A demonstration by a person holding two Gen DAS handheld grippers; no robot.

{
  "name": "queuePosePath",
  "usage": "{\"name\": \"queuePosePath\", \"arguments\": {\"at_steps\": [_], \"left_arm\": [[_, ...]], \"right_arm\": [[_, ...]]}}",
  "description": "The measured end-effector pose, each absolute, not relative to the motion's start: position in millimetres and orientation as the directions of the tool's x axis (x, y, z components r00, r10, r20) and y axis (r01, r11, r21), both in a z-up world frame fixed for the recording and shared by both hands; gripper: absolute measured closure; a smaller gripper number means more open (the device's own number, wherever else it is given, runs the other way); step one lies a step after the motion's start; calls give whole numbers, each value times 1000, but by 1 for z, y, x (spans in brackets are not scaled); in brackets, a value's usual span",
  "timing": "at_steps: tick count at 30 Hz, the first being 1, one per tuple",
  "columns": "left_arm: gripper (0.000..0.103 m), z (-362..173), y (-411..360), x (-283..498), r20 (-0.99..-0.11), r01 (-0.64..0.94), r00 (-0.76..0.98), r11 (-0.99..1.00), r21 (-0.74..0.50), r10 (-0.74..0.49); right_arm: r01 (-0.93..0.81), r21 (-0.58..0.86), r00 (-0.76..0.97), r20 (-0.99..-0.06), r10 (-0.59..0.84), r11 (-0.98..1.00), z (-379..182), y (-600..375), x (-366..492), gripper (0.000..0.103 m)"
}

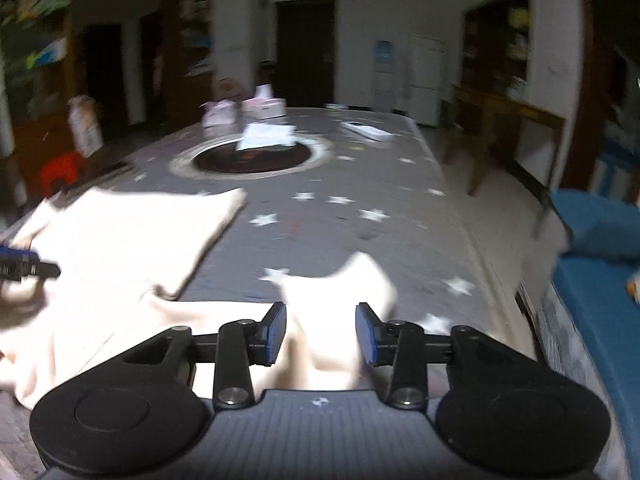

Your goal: Fold clothes

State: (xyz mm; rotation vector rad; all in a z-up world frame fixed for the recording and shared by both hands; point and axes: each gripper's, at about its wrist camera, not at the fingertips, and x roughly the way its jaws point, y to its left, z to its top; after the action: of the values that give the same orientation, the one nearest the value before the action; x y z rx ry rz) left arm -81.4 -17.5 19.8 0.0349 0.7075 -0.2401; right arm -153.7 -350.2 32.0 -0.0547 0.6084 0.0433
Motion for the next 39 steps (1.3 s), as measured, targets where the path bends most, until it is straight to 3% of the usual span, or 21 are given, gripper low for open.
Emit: {"name": "queuePosePath", "arguments": {"at_steps": [2,6,7,8,10,18,23,24,26,31,35,39], "left_arm": [[32,20,-17,-82,-648,232,733,972,-48,-207],[29,19,-18,-82,-647,231,733,972,-53,-209],[28,19,-18,-82,-647,231,733,972,-53,-210],[28,19,-18,-83,-646,232,734,971,-52,-210],[28,18,-18,-83,-644,234,735,971,-52,-212],[26,19,-19,-84,-643,234,736,971,-54,-213],[26,23,-20,-88,-648,227,731,972,-67,-215],[26,24,-21,-90,-646,232,730,970,-73,-223],[26,28,-24,-95,-643,246,726,966,-85,-242],[26,35,-46,-117,-626,344,708,934,-96,-326],[27,35,-59,-130,-615,422,678,898,-121,-402],[29,29,-66,-140,-626,472,642,872,-133,-443]], "right_arm": [[-88,-78,817,-576,27,993,28,-338,-144,54],[-70,-155,812,-582,-34,985,16,-331,-130,55],[-58,-157,813,-580,-45,986,17,-334,-132,58],[-45,-159,814,-578,-56,986,17,-337,-134,72],[-20,-164,815,-574,-79,986,18,-343,-137,90],[205,-215,778,-556,-292,955,22,-394,-172,94],[288,-174,757,-561,-335,942,23,-415,-180,89],[277,-157,767,-559,-316,948,24,-414,-181,86],[209,-99,791,-568,-228,973,26,-407,-177,70],[57,-9,802,-595,-51,998,18,-387,-155,61],[61,-6,791,-609,-52,998,11,-387,-145,52],[109,-9,781,-618,-91,994,12,-399,-154,50]]}}
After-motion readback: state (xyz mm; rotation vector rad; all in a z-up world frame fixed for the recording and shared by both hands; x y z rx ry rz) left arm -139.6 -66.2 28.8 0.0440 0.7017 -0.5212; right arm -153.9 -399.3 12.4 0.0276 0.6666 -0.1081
